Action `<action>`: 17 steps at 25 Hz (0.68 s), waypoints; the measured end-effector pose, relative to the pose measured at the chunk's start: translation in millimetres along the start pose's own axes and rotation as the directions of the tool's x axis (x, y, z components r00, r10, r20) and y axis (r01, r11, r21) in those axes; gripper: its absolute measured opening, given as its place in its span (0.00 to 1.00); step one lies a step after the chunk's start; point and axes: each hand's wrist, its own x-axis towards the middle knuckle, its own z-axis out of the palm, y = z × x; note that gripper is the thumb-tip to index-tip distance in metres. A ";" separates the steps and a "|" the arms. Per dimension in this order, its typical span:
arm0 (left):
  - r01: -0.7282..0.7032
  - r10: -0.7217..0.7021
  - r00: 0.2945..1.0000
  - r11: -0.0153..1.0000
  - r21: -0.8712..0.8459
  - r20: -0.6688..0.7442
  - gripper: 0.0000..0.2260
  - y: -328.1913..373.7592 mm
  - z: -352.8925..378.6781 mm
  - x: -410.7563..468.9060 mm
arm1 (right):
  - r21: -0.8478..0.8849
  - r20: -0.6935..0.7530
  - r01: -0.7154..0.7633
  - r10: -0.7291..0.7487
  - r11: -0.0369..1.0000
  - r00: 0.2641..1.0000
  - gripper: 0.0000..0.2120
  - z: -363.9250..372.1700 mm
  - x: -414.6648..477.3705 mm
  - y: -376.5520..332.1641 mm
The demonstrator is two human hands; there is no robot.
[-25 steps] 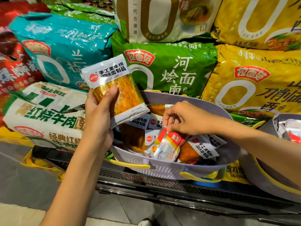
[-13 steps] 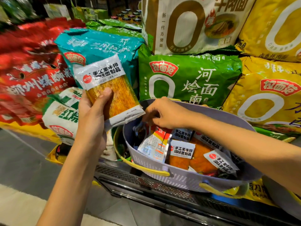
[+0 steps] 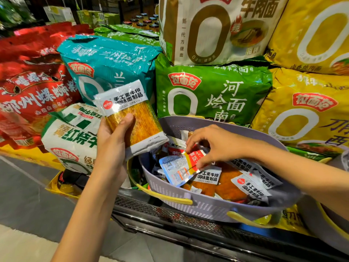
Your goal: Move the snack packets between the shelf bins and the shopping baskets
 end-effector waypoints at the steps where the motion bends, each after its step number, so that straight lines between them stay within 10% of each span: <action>1: 0.004 -0.004 1.000 1.000 0.003 -0.001 0.07 0.0 -0.8 -0.5 | -0.145 0.039 0.043 -0.038 0.989 0.999 0.23 2.6 -3.4 0.0; 6: 0.010 -0.010 1.000 0.999 0.033 0.007 0.13 -4.7 -4.8 -3.3 | -0.421 0.064 0.134 -0.118 0.897 0.991 0.26 10.2 -9.5 2.0; 11: 0.019 -0.018 1.000 1.000 0.024 -0.016 0.13 -2.2 -4.6 -6.4 | 0.106 -0.098 0.015 -0.004 0.994 0.995 0.13 -1.2 -11.1 4.2; 17: 0.000 0.000 0.999 1.000 0.017 -0.035 0.11 3.6 -2.2 -9.8 | 0.636 -0.157 0.011 0.115 0.772 0.981 0.06 -11.1 -5.2 3.0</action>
